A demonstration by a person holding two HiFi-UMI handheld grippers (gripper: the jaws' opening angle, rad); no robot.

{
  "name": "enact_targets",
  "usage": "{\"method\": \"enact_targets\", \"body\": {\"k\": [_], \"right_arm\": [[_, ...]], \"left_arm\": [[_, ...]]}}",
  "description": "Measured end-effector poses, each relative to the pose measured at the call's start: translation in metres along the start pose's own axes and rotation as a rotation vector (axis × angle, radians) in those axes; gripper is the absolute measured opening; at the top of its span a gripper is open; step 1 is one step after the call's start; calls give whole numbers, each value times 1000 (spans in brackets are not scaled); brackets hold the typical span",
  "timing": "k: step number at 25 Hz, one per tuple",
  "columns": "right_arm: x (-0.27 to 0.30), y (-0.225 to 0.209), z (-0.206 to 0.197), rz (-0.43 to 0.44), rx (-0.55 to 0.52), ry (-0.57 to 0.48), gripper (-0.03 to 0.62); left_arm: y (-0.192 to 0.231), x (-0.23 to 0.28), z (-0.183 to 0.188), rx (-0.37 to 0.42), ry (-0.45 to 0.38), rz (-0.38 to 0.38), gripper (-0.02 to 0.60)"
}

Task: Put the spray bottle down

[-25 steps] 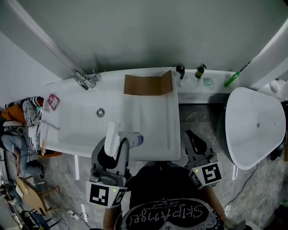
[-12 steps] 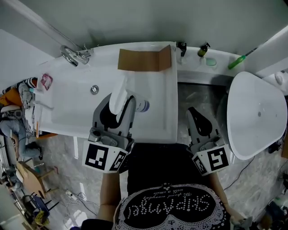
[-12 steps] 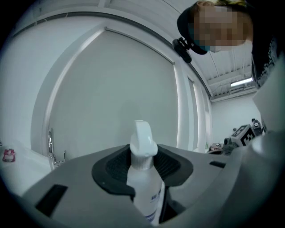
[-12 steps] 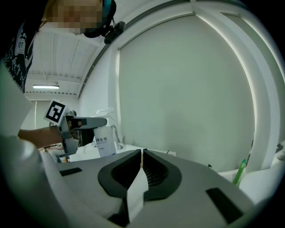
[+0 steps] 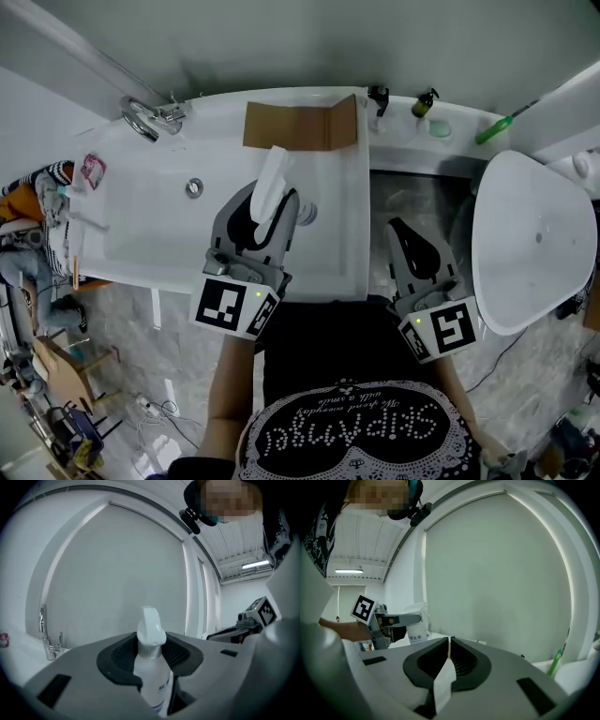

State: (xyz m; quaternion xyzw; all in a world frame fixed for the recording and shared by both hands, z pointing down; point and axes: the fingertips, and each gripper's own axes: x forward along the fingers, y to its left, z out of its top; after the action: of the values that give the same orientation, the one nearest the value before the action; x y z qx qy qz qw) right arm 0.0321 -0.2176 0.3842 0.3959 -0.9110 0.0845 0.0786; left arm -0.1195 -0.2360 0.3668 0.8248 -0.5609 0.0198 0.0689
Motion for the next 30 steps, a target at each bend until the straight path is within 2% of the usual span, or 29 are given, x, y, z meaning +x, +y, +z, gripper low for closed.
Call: {"method": "enact_targets", "body": {"k": [4,18,26,28,30], "right_arm": [[5,-1,-1,2,3,8,28],[6,0,-7,-8,10,20,26],[5,0,-8,-9,13,25,27],[6,0,-8,-8,13,26,26],[6,-1,-9,-8,14,26,28]], "left_arm": [[-3,12,-12,44,24,-18,150],[-5,36,-44,91,15,-56,152],[-3,39,-60,108,33,-51,152],[-4,41,-57,112,9,-50,152],[-8,44,-50,119,-52,-52,152]]}}
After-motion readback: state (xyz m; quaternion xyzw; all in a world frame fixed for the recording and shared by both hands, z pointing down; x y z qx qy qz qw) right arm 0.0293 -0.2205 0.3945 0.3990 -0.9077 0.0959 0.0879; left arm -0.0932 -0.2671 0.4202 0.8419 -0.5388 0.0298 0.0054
